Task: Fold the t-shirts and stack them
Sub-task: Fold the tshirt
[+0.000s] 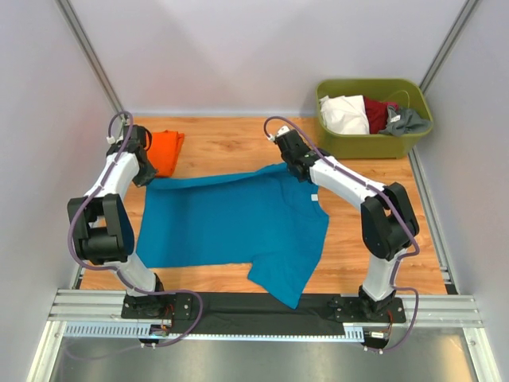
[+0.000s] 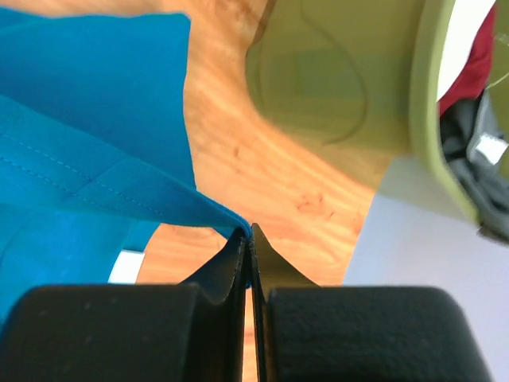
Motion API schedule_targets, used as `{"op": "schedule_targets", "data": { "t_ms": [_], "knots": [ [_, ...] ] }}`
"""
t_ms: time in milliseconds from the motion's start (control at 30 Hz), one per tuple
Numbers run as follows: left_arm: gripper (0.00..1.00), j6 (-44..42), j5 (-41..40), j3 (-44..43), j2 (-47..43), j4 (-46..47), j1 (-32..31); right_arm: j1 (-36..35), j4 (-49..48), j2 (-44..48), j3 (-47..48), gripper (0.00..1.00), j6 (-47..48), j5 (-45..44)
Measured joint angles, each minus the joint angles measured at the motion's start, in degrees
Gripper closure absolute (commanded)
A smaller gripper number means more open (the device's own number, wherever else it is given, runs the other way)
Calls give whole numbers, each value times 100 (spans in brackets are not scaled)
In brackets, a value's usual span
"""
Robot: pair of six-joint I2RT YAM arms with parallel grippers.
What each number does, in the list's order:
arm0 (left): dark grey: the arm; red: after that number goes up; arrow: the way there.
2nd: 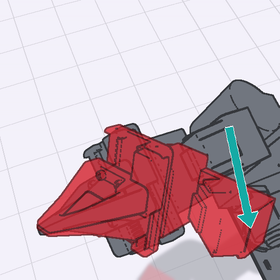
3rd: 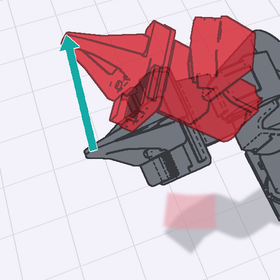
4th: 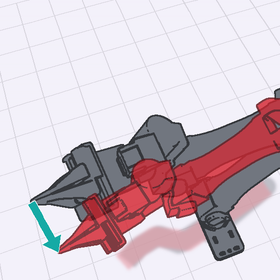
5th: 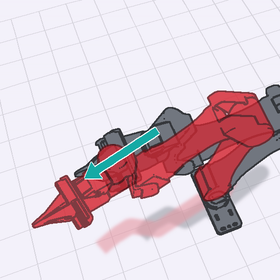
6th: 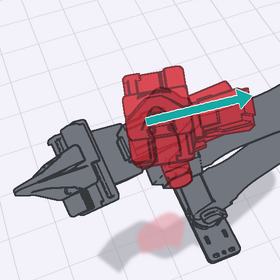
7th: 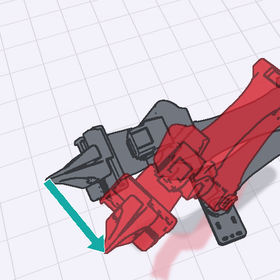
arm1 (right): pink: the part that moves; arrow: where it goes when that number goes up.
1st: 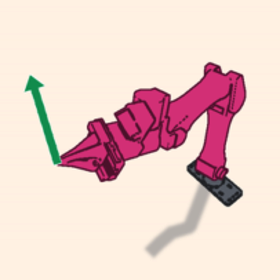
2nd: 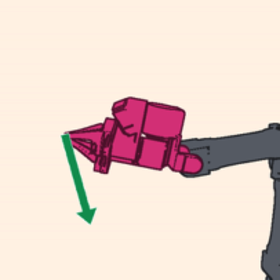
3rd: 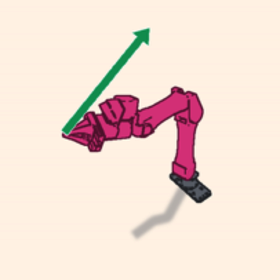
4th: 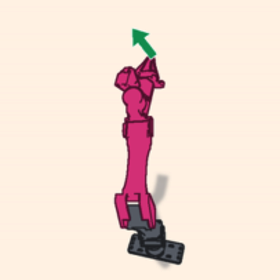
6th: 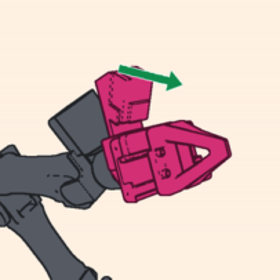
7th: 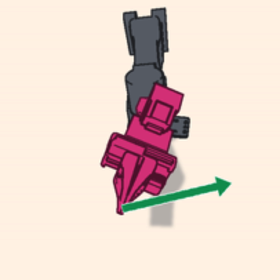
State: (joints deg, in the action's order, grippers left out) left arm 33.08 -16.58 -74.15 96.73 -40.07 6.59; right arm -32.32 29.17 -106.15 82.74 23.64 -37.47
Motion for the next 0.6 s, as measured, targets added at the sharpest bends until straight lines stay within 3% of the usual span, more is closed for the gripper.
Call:
{"op": "schedule_targets", "data": {
  "t_ms": [600],
  "knots": [
    [100,-17,-44,234,-188,-98,0,-304,1082,13,149,100,-997,251]
  ]
}}
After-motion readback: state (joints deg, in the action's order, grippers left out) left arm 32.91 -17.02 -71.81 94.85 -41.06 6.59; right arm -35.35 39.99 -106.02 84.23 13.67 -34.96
